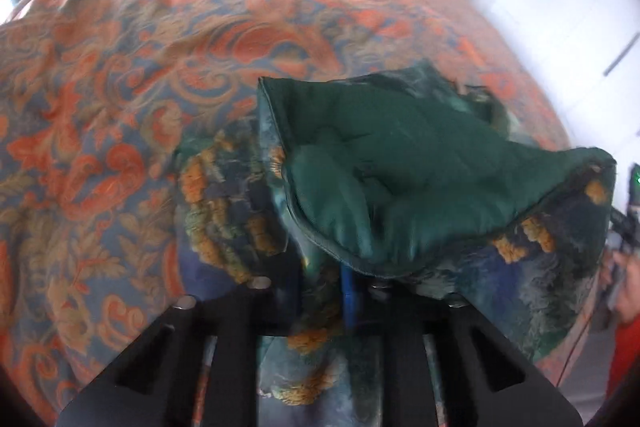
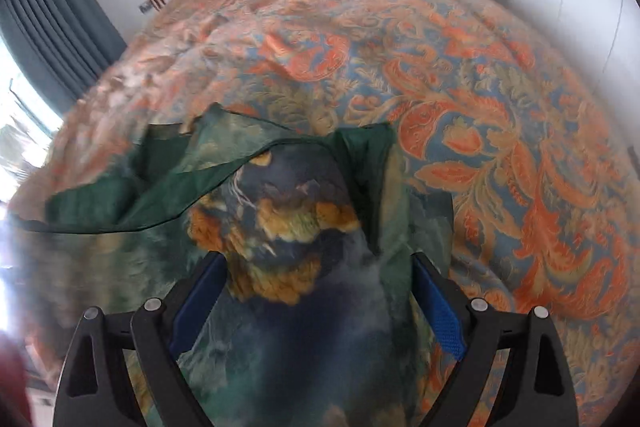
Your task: Fold large clothes
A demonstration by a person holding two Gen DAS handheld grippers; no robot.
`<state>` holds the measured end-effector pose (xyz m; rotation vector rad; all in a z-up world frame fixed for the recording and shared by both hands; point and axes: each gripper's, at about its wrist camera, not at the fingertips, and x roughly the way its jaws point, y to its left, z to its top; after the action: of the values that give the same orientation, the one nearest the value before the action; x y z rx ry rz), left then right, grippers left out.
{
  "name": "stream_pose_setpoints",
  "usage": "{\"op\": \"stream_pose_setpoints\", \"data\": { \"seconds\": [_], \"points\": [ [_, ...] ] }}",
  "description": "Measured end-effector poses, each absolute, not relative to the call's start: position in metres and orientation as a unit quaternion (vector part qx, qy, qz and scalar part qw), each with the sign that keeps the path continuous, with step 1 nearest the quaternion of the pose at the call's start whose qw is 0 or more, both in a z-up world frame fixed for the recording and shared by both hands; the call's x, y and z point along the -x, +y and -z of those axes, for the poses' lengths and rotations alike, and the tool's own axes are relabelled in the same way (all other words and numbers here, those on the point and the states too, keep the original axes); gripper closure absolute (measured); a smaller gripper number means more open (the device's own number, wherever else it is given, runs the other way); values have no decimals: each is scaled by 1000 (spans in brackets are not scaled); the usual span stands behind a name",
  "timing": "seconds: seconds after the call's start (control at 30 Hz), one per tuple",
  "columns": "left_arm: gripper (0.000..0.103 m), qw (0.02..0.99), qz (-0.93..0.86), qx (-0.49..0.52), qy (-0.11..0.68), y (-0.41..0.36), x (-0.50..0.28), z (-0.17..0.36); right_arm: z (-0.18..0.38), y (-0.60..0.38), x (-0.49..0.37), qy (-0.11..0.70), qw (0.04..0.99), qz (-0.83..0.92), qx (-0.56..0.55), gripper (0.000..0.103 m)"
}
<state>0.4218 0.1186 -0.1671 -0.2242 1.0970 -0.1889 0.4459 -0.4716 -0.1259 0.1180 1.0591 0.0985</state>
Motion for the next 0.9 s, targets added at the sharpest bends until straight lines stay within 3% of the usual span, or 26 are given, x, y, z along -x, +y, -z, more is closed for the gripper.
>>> {"op": "stream_pose_setpoints", "data": {
  "seconds": [0.03,0.07,0.1,0.13,0.3,0.43,0.57,0.7,0.9],
  "points": [
    [94,847,89,101,514,119,-419,164,125,-466,-444,498,865,-37,-42,28],
    [95,855,89,88,503,121,-413,156,123,-463,-441,493,869,-32,-33,63],
    [96,860,91,83,495,123,-409,149,116,-457,-436,484,875,-16,-4,79],
    [96,865,94,85,486,127,-406,143,109,-454,-432,477,879,-5,19,86],
    [96,891,82,125,429,146,-410,107,49,-458,-419,394,918,0,31,89],
    [96,894,28,125,429,141,-437,132,30,-463,-437,350,937,9,2,89],
    [95,869,1,139,476,137,-451,194,76,-462,-472,387,921,38,5,89],
    [94,871,3,151,468,135,-448,209,154,-470,-489,466,883,56,-2,89],
    [92,863,8,167,476,142,-451,215,169,-485,-490,465,884,50,-27,83]
  ]
}}
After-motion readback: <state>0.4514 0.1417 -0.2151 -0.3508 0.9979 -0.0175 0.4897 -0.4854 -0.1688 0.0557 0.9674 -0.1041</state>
